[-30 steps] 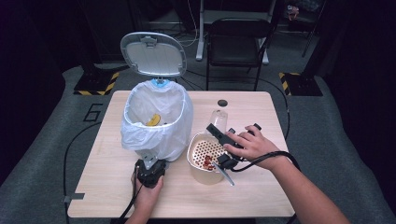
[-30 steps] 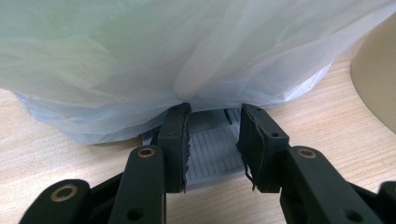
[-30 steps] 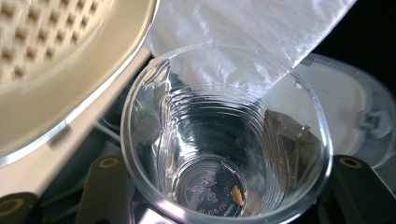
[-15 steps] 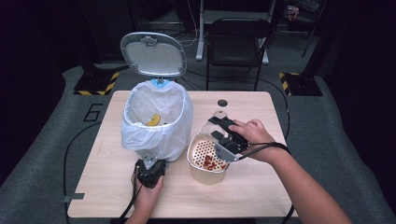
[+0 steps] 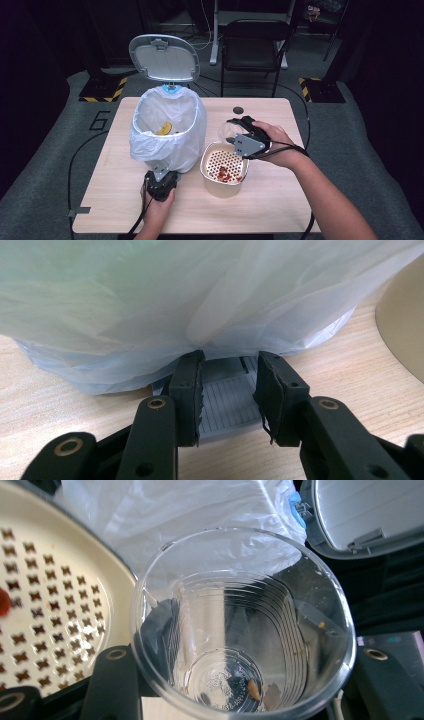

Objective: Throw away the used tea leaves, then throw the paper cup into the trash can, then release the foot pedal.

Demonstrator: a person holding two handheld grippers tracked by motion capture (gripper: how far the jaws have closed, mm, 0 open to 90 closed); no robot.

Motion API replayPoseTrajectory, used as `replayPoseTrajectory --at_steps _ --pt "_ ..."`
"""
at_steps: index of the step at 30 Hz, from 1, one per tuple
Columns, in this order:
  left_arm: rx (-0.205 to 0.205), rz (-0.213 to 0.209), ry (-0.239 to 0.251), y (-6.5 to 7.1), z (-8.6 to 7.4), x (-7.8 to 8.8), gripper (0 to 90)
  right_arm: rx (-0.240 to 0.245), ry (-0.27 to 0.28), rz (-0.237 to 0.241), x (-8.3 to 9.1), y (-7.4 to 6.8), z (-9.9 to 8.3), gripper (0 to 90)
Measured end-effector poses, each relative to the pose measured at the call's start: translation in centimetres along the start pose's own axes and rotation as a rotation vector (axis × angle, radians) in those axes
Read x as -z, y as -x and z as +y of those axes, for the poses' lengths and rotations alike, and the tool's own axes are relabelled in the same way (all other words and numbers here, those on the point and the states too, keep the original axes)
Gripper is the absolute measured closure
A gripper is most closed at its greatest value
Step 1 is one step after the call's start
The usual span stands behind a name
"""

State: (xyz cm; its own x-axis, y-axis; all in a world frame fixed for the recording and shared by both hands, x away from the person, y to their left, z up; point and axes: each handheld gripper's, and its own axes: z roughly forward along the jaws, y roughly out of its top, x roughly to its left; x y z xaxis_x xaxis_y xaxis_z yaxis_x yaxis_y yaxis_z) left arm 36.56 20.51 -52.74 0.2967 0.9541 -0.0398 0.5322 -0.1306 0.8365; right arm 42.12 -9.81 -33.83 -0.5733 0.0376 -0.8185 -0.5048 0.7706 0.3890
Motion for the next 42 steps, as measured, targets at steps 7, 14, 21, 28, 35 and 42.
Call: replayPoseTrajectory --at_steps 7,14,21,28,35,42 --pt "0.001 -0.002 -0.002 0.0 0.0 0.0 63.1 -0.217 0.027 0.073 0.1 1.6 -0.7 41.3" --pt "0.002 -0.002 -0.002 0.0 0.0 0.0 63.2 -0.391 0.070 0.158 -0.3 2.8 -1.6 41.3" --pt "0.012 -0.002 0.008 0.1 0.0 -0.1 63.2 -0.510 0.122 0.208 -0.6 3.7 -2.4 41.1" --pt "0.001 -0.003 -0.001 0.0 0.0 0.0 63.1 -0.652 0.198 0.264 -0.7 4.2 -3.1 41.1" --pt "0.007 -0.003 0.002 0.0 0.0 0.0 63.1 -0.746 0.233 0.295 -1.0 4.4 -3.4 40.9" --pt "-0.001 -0.005 0.000 0.0 0.0 0.0 63.1 -0.831 0.251 0.314 -0.8 5.1 -3.1 40.9"
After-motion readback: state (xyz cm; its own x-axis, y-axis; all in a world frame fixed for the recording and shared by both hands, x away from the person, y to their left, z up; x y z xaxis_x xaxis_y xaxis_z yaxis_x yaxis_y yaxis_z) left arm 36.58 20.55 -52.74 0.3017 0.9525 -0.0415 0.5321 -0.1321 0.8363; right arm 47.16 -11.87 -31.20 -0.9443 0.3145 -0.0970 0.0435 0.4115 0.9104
